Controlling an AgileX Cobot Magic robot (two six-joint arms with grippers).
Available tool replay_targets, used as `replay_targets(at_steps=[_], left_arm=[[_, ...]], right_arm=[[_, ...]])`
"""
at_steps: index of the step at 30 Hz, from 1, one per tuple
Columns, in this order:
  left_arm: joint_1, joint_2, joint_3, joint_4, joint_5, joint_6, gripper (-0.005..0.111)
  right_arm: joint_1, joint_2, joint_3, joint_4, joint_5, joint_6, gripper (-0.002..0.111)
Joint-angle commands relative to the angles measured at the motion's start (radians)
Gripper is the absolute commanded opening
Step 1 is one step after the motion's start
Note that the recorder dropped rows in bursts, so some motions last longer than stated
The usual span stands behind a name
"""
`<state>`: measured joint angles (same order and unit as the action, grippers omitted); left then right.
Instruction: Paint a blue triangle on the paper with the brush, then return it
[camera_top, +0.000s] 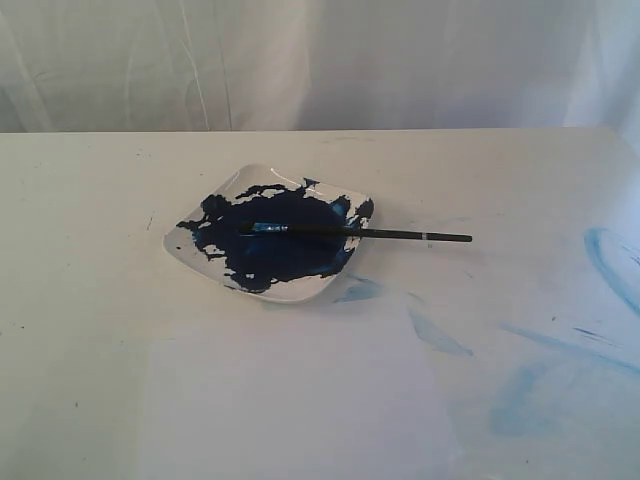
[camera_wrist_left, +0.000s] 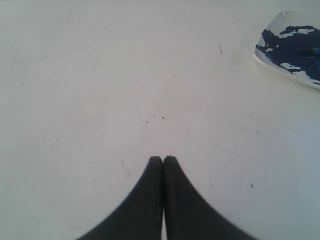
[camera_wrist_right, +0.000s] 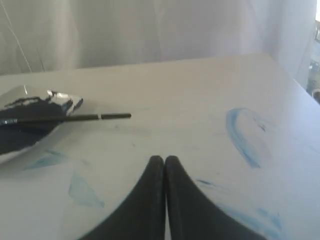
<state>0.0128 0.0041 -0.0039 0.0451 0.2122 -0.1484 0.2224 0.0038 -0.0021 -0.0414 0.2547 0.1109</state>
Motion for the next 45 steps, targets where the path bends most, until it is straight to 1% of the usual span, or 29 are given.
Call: replay_targets(at_steps=[1, 7, 13, 18, 26, 30, 34, 39, 43, 45], left_arm=[[-0.004, -0.004, 0.004, -0.004, -0.003, -0.01, 0.0], [-0.004, -0.004, 0.004, -0.004, -0.003, -0.01, 0.0], [-0.004, -0.004, 0.004, -0.004, -0.003, -0.01, 0.0], [-0.004, -0.004, 0.004, -0.004, -0.003, -0.01, 0.0], [-0.004, -0.004, 0.004, -0.001, -0.003, -0.007, 0.0], [-0.004, -0.004, 0.004, 0.025, -0.003, 0.091, 0.0], [-0.004, -0.004, 0.004, 0.025, -0.003, 0.106, 0.0], [-0.004, -0.004, 0.004, 0.025, -0.051, 0.193, 0.0], [-0.004, -0.004, 0.004, 0.025, -0.168, 0.275, 0.0], [-0.004, -0.004, 0.004, 0.025, -0.228, 0.285, 0.0]], right_arm=[[0.005, -0.004, 0.002, -0.007, -0.172, -0.001, 0.0], [0.005, -0.004, 0.002, 0.032, -0.255, 0.011, 0.0], [0.005, -0.004, 0.002, 0.093, -0.335, 0.169, 0.0], [0.005, -0.004, 0.002, 0.093, -0.283, 0.313, 0.0], [0.005, -0.004, 0.002, 0.093, -0.261, 0.311, 0.0], [0.005, -0.004, 0.002, 0.093, -0.261, 0.311, 0.0], [0.005, -0.004, 0.002, 0.093, -0.227, 0.311, 0.0], [0.005, -0.004, 0.002, 0.093, -0.197, 0.345, 0.0], [0.005, -0.004, 0.002, 0.093, -0.197, 0.349, 0.0], [0.005, -0.004, 0.002, 0.093, -0.197, 0.349, 0.0]])
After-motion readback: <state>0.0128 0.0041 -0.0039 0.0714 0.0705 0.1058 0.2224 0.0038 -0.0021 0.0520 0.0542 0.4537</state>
